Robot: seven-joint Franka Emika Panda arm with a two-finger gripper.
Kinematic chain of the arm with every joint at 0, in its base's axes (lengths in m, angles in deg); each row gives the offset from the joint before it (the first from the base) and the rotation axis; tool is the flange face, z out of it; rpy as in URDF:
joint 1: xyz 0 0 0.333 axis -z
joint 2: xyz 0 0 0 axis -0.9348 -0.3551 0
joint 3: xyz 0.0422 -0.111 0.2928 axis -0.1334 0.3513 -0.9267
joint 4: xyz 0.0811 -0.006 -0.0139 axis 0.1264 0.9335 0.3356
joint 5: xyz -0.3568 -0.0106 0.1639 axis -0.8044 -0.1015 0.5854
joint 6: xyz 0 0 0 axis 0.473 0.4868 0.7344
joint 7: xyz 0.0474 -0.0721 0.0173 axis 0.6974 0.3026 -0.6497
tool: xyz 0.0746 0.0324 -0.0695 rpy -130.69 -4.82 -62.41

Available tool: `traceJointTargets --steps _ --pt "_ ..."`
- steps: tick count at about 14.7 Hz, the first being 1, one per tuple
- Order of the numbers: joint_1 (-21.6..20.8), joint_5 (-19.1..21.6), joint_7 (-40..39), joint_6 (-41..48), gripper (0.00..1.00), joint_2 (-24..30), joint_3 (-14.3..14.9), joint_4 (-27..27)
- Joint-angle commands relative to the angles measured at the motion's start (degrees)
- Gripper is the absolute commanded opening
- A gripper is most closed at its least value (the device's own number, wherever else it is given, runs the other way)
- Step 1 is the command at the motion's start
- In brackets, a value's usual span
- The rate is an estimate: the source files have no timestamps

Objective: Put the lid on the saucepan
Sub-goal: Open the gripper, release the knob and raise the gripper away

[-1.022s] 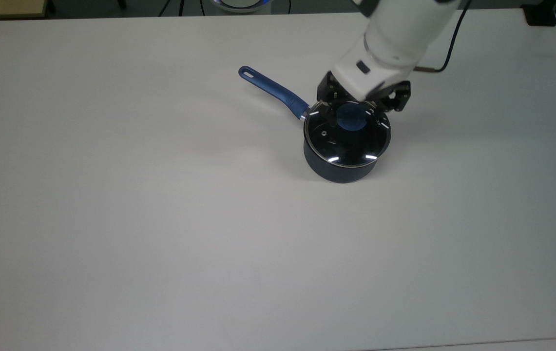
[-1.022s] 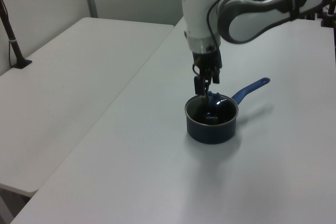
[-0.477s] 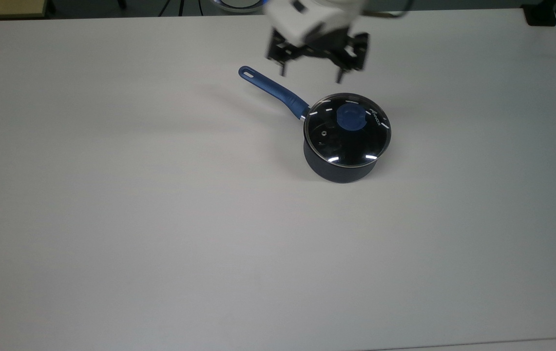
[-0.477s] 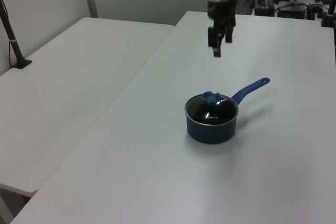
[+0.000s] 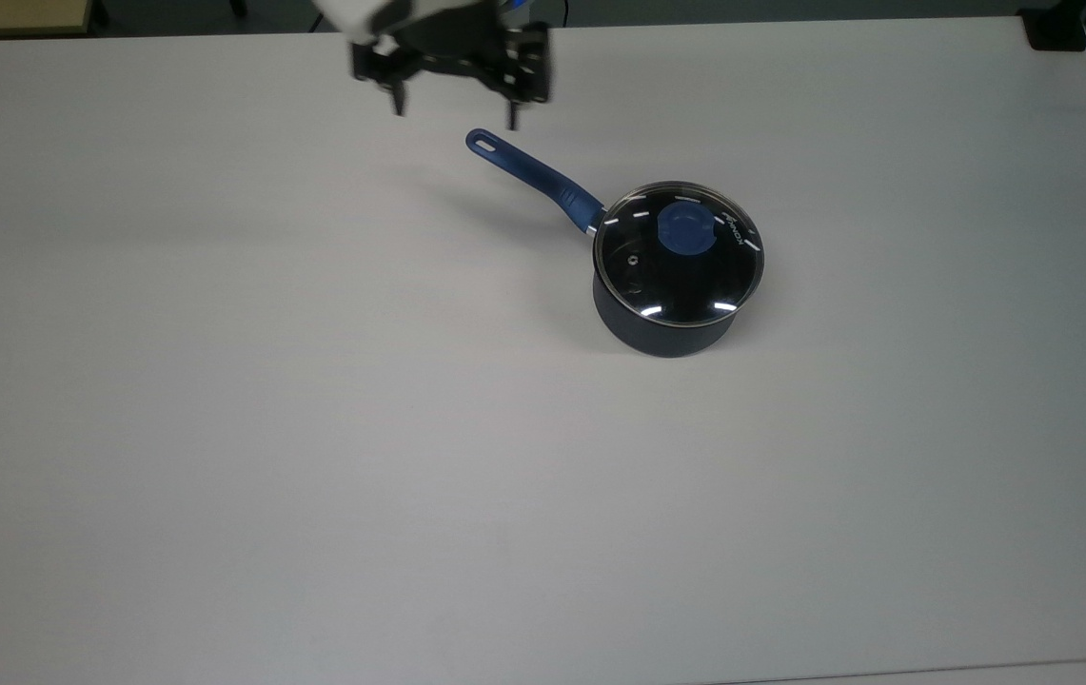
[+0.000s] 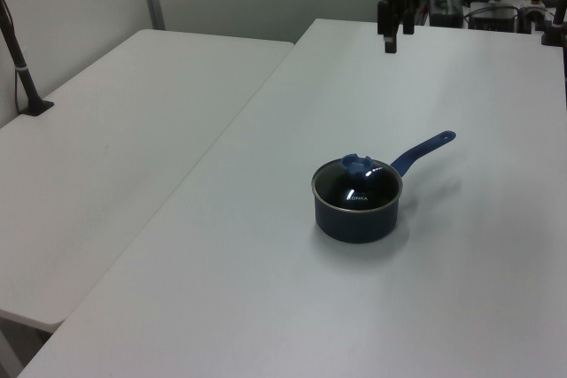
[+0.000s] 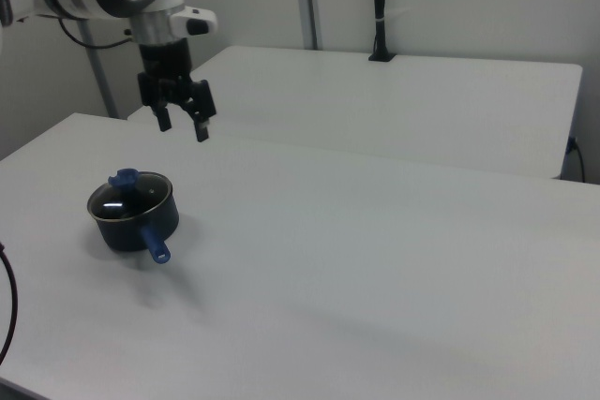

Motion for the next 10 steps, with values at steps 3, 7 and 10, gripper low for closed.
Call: traceJointTargets --steps 3,7,10 --pt "2.01 -1.1 -5.51 0.16 1.0 2.52 -0.47 2.99" --pt "2.62 -1.36 -5.52 0.25 1.0 2.6 -0.29 2.99" --pt "3.41 -1.28 -6.31 0.34 1.0 2.6 -0.29 2.81"
